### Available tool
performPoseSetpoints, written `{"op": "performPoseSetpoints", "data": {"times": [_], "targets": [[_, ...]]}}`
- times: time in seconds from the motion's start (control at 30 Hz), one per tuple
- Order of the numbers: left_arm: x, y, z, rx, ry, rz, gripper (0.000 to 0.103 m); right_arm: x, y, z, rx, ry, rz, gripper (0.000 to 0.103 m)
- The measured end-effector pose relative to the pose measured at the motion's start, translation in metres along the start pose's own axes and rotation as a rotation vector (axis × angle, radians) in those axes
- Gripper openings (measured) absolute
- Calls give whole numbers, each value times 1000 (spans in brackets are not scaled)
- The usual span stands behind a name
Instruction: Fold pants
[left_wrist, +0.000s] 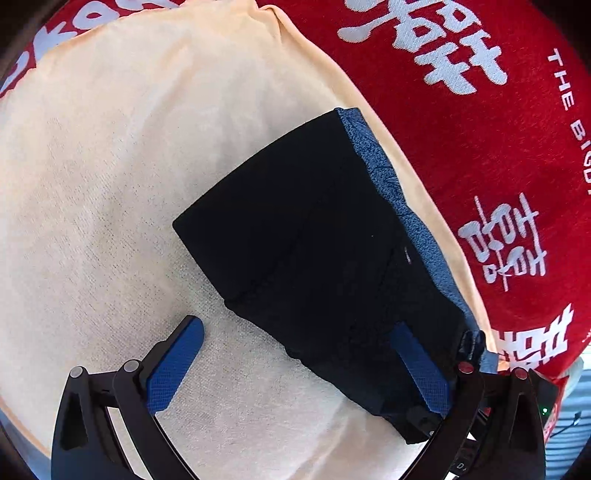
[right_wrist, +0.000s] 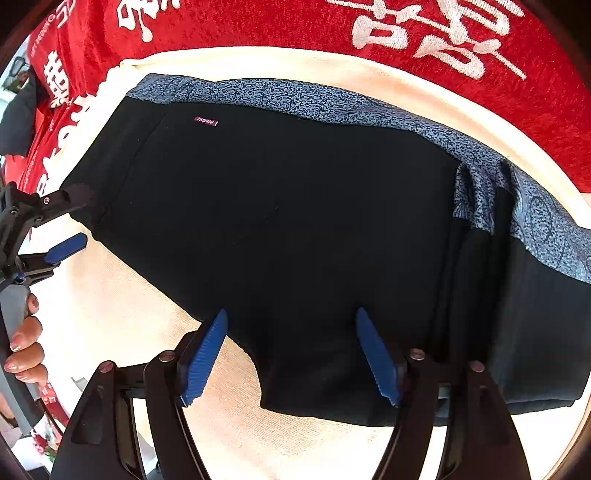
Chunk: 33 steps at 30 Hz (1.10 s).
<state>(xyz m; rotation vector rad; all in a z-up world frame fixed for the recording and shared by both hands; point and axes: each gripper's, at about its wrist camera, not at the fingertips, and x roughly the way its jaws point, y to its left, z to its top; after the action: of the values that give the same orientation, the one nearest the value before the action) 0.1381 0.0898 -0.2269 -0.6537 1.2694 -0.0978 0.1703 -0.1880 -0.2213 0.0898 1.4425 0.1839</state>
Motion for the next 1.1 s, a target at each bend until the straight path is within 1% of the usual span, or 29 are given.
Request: {"op": "performPoseSetpoints", "data": {"times": [0.07, 0.13, 0.17, 0.23, 0.3, 0.43, 0.47, 0.5, 0.53, 0.57, 0.6, 0.63, 0.67, 0.7, 0.73, 0.77, 0.8, 0.87, 0.9, 0.93, 0.97, 1.0, 1.03, 1.07, 1.1], "targets": [[-2, -2, -1, -7, 2, -36, 103, 1, 0, -1, 0, -2, -1, 77], [-1, -2, -4, -22, 21, -98, 103, 1, 1, -2, 3, -3, -1, 77], [2, -4, -4, -22, 27, -109, 103, 1, 1, -2, 5, -4, 0, 77], [7, -10, -5, -7, 31, -102, 103, 1, 0, -2, 7, -4, 1, 77], [11, -14, -4, -3, 10, -101, 103, 1, 0, -3, 6, -4, 3, 77], [12, -16, 3, -39, -18, -118, 103, 1, -5, -4, 8, -11, 14, 77], [12, -19, 6, -57, -13, -121, 103, 1, -7, -4, 8, -12, 17, 77], [9, -20, 9, -70, -7, -140, 103, 0, -8, -5, 11, -14, 22, 77], [5, -25, 12, -73, -22, -167, 103, 0, -11, -5, 15, -15, 26, 77], [2, -29, 13, -63, -40, -185, 103, 0, -13, -5, 18, -17, 31, 77], [-1, -37, 15, -20, -64, -201, 103, -1, -15, -5, 22, -19, 36, 77], [2, -40, 16, 7, -62, -176, 103, -1, -16, -6, 24, -20, 39, 77], [13, -40, 17, 13, -32, -122, 103, -1, -17, -6, 23, -20, 39, 77], [24, -37, 18, -6, 4, -95, 103, -1, -18, -6, 21, -18, 40, 77], [31, -33, 19, -29, 17, -92, 103, -2, -19, -6, 20, -18, 42, 77], [29, -33, 19, -44, -8, -104, 103, -3, -21, -6, 21, -18, 46, 77], [28, -34, 19, -52, -14, -101, 103, -4, -23, -6, 23, -19, 53, 77], [31, -42, 21, -43, 4, -52, 103, -7, -28, -5, 32, -18, 74, 77], [32, -47, 21, -31, 3, -15, 98, -10, -33, -3, 44, -10, 92, 77], [30, -55, 20, -11, -16, 45, 85, -13, -37, -2, 60, -3, 103, 77], [28, -64, 19, 38, -35, 108, 75, -20, -39, -1, 78, -2, 109, 77], [27, -65, 19, 77, -44, 149, 58, -29, -44, 2, 105, -11, 117, 77], [25, -77, 15, 165, -62, 227, 46, -39, -52, 6, 133, -27, 132, 77], [24, -81, 13, 209, -74, 252, 43, -48, -58, 10, 152, -41, 146, 77], [20, -92, 7, 301, -106, 284, 40, -59, -65, 17, 170, -56, 164, 77]]}}
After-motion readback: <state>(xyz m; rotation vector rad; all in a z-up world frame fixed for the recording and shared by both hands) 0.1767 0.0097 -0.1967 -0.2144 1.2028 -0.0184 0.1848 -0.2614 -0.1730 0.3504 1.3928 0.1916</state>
